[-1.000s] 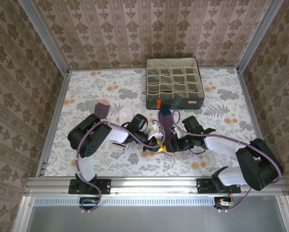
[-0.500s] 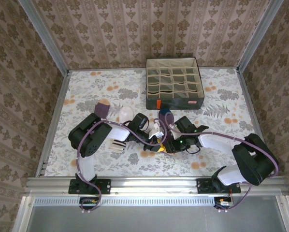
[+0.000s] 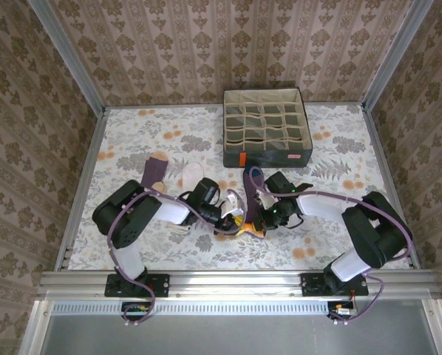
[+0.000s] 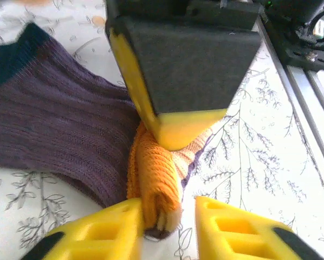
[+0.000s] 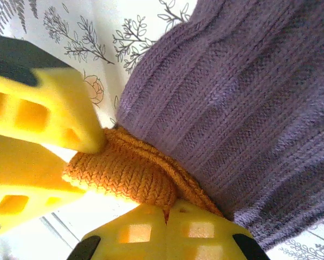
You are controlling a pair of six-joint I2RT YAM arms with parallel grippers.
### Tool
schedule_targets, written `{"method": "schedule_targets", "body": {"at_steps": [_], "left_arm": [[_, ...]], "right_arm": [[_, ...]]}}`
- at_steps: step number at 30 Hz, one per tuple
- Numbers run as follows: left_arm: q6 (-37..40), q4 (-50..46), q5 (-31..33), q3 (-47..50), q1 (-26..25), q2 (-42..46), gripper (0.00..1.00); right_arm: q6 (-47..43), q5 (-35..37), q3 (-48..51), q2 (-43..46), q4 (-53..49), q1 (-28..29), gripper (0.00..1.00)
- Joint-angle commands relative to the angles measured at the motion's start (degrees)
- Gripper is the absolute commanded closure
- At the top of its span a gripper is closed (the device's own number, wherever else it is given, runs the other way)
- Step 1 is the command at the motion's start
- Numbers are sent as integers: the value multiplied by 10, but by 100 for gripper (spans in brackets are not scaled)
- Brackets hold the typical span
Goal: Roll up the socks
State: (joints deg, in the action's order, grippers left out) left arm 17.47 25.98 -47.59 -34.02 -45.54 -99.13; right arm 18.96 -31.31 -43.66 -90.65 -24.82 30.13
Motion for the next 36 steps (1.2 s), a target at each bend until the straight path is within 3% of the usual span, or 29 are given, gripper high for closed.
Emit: {"method": "schedule_targets", "body": {"at_steps": [1, 4, 8, 12, 24, 26, 28, 31, 33, 36], "left_arm": [[51, 76, 36, 31, 4, 45, 74], [108, 71, 97, 49, -19, 83, 75], [218, 30, 230, 54, -83, 122, 76], [293, -35, 286, 29, -122, 117, 76], [338, -77, 330, -40, -152, 5, 68], [333, -96, 338, -49, -156, -8, 71], [326, -132, 331, -58, -157, -9, 82], [314, -206, 298, -78, -157, -10, 100], [299, -267, 275, -101, -157, -18, 100], [255, -331, 236, -133, -155, -30, 100]], "right_arm": [[-21, 20, -14, -48, -84, -4, 100], [-28, 15, -33, -67, -104, -7, 100], [-36, 9, -46, -86, -121, -10, 100], [-44, 4, -53, -97, -130, -14, 100], [-63, -61, -64, -116, -134, -21, 100], [-65, -81, -61, -117, -130, -23, 100], [-64, -95, -56, -111, -122, -27, 99], [-52, -97, -40, -86, -96, -39, 78], [-33, -95, -23, -59, -67, -53, 67], [-10, -85, 8, -7, -20, -72, 62]]}}
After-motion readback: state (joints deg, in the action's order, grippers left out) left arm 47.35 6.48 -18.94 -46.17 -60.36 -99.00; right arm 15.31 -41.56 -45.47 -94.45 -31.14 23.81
